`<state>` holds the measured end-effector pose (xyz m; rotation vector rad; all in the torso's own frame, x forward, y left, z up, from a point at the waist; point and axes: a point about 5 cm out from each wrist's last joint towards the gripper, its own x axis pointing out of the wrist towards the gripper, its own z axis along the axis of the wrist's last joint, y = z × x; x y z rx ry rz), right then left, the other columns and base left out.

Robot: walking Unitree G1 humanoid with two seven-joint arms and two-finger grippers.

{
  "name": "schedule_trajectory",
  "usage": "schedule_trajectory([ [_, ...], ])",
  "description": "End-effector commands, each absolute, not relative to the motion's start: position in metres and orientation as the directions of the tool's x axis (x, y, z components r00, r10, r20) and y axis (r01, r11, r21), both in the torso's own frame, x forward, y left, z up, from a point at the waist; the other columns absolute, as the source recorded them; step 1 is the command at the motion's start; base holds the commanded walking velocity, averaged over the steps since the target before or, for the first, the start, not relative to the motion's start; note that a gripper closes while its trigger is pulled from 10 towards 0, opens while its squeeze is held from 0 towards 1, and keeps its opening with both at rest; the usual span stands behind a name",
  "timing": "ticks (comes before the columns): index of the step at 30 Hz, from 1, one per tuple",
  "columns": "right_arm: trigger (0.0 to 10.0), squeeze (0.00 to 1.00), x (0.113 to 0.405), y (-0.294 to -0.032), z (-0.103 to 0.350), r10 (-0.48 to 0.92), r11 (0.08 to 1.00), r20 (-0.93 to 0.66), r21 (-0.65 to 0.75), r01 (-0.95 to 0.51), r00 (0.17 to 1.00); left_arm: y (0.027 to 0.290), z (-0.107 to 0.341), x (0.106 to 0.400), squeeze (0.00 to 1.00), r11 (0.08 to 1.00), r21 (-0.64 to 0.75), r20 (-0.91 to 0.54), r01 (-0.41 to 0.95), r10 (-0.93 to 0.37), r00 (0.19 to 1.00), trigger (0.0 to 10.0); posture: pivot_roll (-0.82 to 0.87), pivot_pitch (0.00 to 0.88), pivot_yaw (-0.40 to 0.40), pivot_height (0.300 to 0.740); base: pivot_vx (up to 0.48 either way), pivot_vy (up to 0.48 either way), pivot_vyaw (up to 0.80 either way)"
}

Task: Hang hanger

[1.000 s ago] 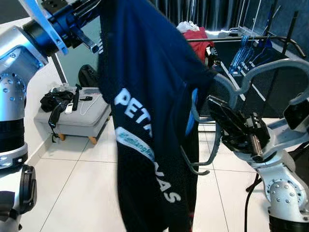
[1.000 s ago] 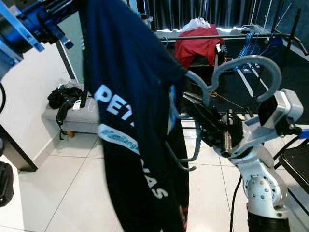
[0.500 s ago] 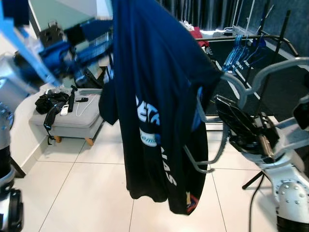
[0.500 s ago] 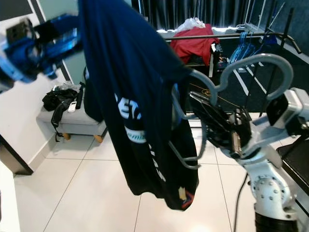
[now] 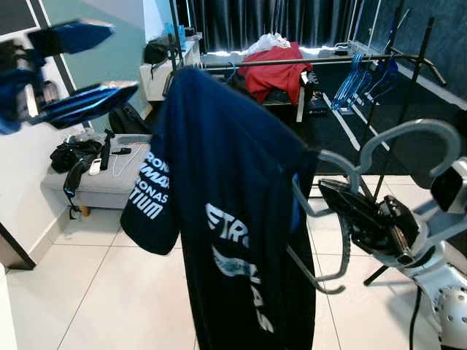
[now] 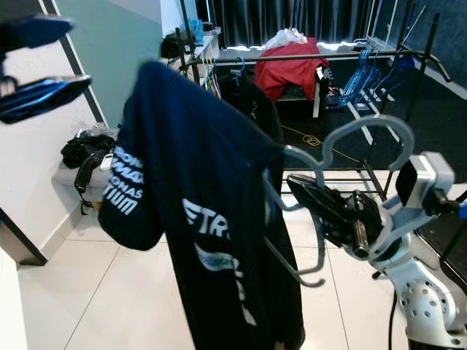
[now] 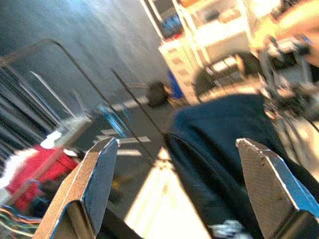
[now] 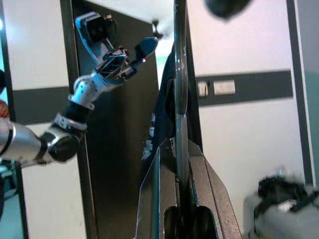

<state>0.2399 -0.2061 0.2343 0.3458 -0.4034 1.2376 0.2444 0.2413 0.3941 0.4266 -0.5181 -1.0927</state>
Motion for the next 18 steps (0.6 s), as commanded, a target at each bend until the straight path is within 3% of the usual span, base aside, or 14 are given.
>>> schedule_trajectory([
  [1, 10.0, 0.00, 0.239, -0.207, 0.235, 0.841, 0.288, 0.471, 0.028, -0.957, 0.267, 0.243, 0.392, 0.244, 1.00, 0.368, 0.566, 0.137, 0.738, -0.924, 0.356, 10.0, -0.02, 0.000, 0.023, 0.740, 0.000, 0.000, 0.00],
  [3, 10.0, 0.00, 0.239, -0.207, 0.229, 0.863, 0.276, 0.428, 0.044, -0.960, 0.268, 0.238, 0.386, 0.246, 1.00, 0.324, 0.575, 0.066, 0.751, -0.934, 0.352, 10.0, -0.02, 0.000, 0.021, 0.740, 0.000, 0.000, 0.00],
  [4, 10.0, 0.00, 0.238, -0.205, 0.222, 0.884, 0.261, 0.386, 0.061, -0.963, 0.264, 0.229, 0.378, 0.247, 1.00, 0.255, 0.584, -0.017, 0.771, -0.945, 0.325, 10.0, -0.02, 0.000, 0.019, 0.740, 0.000, 0.000, 0.00],
  [5, 10.0, 0.00, 0.238, -0.205, 0.222, 0.884, 0.261, 0.386, 0.061, -0.963, 0.264, 0.229, 0.378, 0.247, 1.00, 0.255, 0.584, -0.017, 0.771, -0.945, 0.325, 10.0, -0.02, 0.000, 0.019, 0.740, 0.000, 0.000, 0.00],
  [6, 10.0, 0.00, 0.238, -0.202, 0.215, 0.903, 0.249, 0.344, 0.076, -0.966, 0.260, 0.219, 0.370, 0.247, 1.00, 0.177, 0.588, -0.101, 0.789, -0.952, 0.289, 10.0, -0.02, 0.000, 0.019, 0.740, 0.000, 0.000, 0.00],
  [7, 10.0, 0.00, 0.238, -0.202, 0.215, 0.903, 0.249, 0.344, 0.076, -0.966, 0.260, 0.219, 0.370, 0.247, 1.00, 0.177, 0.588, -0.101, 0.789, -0.952, 0.289, 10.0, -0.02, 0.000, 0.019, 0.740, 0.000, 0.000, 0.00],
  [8, 10.0, 0.00, 0.239, -0.200, 0.208, 0.919, 0.243, 0.300, 0.088, -0.966, 0.258, 0.209, 0.361, 0.247, 0.00, 0.095, 0.585, -0.181, 0.805, -0.953, 0.244, 10.0, -0.02, 0.000, 0.017, 0.740, 0.000, 0.000, 0.00],
  [9, 10.0, 0.00, 0.239, -0.200, 0.208, 0.919, 0.243, 0.300, 0.088, -0.966, 0.258, 0.209, 0.361, 0.247, 0.00, 0.095, 0.585, -0.181, 0.805, -0.953, 0.244, 10.0, -0.02, 0.000, 0.017, 0.740, 0.000, 0.000, 0.00],
  [11, 10.0, 0.00, 0.241, -0.196, 0.195, 0.942, 0.238, 0.213, 0.113, -0.965, 0.258, 0.191, 0.347, 0.249, 0.00, -0.034, 0.580, -0.305, 0.814, -0.936, 0.178, 10.0, -0.02, 0.000, 0.017, 0.740, 0.000, 0.000, 0.00],
  [18, 10.0, 0.00, 0.243, -0.192, 0.188, 0.961, 0.213, 0.151, 0.122, -0.969, 0.230, 0.175, 0.335, 0.255, 0.00, -0.156, 0.569, -0.420, 0.807, -0.900, 0.122, 10.0, -0.03, 0.000, 0.021, 0.740, 0.000, 0.000, 0.00],
])
